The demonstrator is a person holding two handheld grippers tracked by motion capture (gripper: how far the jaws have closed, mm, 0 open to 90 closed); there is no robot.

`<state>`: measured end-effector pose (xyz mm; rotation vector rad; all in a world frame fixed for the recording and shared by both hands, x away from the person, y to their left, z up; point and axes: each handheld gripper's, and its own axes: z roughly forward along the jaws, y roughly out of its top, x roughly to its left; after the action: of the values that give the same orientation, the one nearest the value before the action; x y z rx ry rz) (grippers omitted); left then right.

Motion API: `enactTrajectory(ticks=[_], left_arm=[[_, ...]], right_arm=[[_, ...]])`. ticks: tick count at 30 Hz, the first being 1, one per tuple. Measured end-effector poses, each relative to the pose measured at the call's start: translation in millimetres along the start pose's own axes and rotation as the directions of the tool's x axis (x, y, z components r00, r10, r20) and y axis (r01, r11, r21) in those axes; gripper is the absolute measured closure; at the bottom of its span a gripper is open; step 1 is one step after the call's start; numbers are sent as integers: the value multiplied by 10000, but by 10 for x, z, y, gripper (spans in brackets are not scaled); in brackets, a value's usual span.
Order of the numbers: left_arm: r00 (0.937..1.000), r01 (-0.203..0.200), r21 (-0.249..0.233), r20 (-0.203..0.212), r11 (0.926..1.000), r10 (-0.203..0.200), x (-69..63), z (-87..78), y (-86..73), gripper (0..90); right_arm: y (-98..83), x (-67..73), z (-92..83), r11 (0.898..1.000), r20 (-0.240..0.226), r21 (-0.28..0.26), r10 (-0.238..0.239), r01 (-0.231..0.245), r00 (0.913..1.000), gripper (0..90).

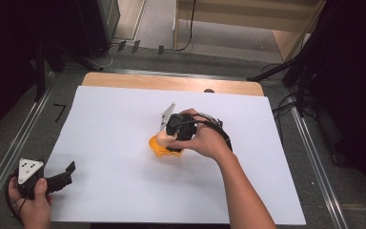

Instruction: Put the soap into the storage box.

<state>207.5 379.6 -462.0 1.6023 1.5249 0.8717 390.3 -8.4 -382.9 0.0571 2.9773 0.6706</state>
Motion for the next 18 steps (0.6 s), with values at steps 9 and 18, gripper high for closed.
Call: enactTrajectory(ticks=[9, 18], left_arm=[[10000, 40, -13, 5, 10000, -40, 1, 2, 0, 14], [10000, 17, 4, 5, 10000, -17, 0, 1, 0, 14]], right_arm=[[24, -23, 62, 9999, -244, 162, -36, 40, 9997, 326], [9, -51, 89, 9995, -513, 267, 185, -171, 9985, 324]])
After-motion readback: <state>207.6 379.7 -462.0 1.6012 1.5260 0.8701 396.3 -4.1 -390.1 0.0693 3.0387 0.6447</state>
